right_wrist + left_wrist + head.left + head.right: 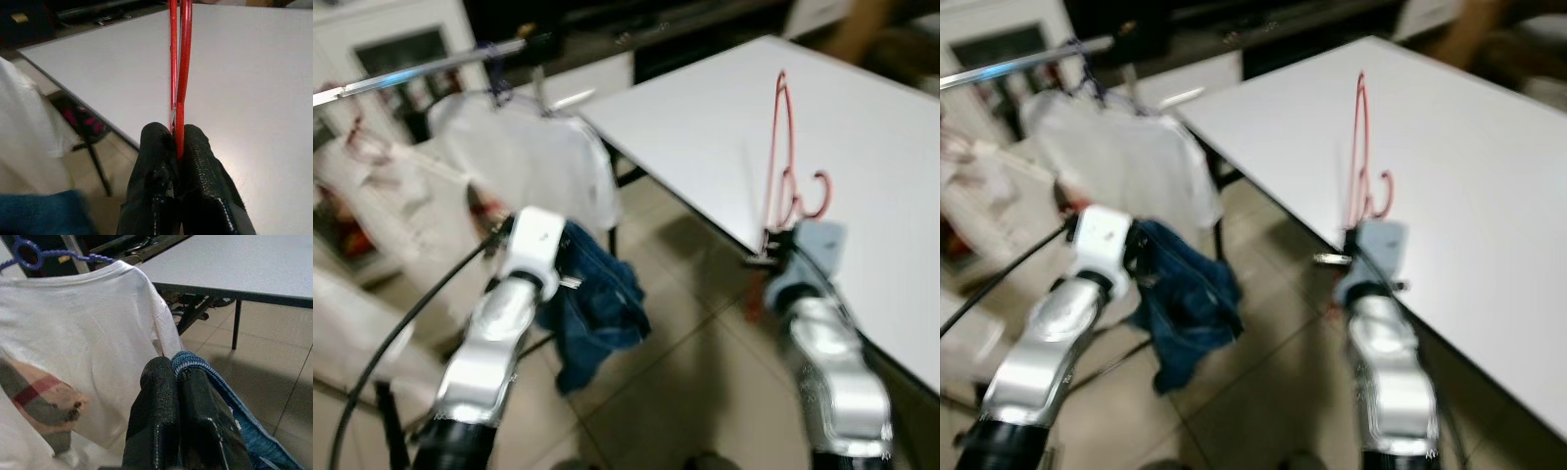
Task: Hang hanger
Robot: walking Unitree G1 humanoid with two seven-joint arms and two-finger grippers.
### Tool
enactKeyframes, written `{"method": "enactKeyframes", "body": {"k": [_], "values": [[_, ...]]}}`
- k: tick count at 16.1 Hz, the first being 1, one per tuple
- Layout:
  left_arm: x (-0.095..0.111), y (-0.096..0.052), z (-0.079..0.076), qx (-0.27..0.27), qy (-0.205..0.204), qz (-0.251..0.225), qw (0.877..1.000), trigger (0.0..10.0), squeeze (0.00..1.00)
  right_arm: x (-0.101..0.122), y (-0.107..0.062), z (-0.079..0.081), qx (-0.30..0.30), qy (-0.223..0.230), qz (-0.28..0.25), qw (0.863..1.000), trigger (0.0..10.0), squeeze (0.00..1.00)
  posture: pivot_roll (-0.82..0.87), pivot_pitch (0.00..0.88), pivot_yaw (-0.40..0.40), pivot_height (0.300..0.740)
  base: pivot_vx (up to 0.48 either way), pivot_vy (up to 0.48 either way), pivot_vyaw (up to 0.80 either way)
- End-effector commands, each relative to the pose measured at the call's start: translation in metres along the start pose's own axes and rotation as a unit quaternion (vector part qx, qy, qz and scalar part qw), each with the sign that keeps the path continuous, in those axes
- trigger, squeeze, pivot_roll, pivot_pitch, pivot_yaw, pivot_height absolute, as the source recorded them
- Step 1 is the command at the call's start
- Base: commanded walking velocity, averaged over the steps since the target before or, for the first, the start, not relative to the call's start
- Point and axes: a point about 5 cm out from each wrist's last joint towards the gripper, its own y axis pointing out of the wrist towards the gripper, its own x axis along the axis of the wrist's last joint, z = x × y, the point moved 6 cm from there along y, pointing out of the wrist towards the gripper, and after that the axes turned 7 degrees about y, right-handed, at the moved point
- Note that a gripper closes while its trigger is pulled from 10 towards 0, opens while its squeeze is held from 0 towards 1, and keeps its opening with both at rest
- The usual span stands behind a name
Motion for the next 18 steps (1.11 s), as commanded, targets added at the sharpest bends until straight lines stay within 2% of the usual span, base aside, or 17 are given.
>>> {"method": "enactKeyframes", "body": {"k": [1, 2, 4, 6, 11, 18], "values": [[0.018, 0.001, 0.004, 0.014, -0.025, -0.037, 0.999, 10.0, 0.00, 0.002, -0.002, -0.012, -0.021, -0.004, -0.002, 1.000, 10.0, 0.00, -0.10, 0.046, 0.108, 0.740, 0.000, 0.000, -0.80], [0.020, 0.000, 0.007, 0.024, -0.037, -0.051, 0.998, 10.0, 0.00, -0.001, -0.005, -0.019, -0.034, -0.020, 0.002, 0.999, 10.0, 0.00, -0.12, 0.048, 0.114, 0.740, 0.000, 0.000, -0.80], [0.015, -0.001, 0.007, 0.024, -0.015, -0.044, 0.999, 10.0, 0.00, 0.003, -0.007, -0.021, -0.024, -0.026, 0.000, 0.999, 10.0, 0.00, -0.12, 0.049, 0.109, 0.740, 0.000, 0.000, -0.80], [0.017, -0.002, 0.009, 0.028, -0.023, -0.050, 0.998, 10.0, 0.00, 0.005, -0.005, -0.023, -0.022, -0.033, -0.002, 0.999, 10.0, 0.00, -0.12, 0.053, 0.094, 0.740, 0.000, 0.000, -0.80], [0.016, -0.003, 0.014, 0.045, -0.032, -0.048, 0.997, 10.0, 0.00, -0.004, -0.001, -0.018, -0.007, -0.034, 0.031, 0.999, 10.0, 0.00, -0.12, 0.056, 0.061, 0.740, 0.000, 0.000, -0.80], [0.016, 0.001, 0.017, 0.048, -0.032, -0.042, 0.997, 10.0, 0.00, -0.012, -0.001, -0.011, 0.008, -0.032, 0.058, 0.998, 10.0, 0.00, -0.12, 0.064, 0.064, 0.740, 0.000, 0.000, -0.80]]}}
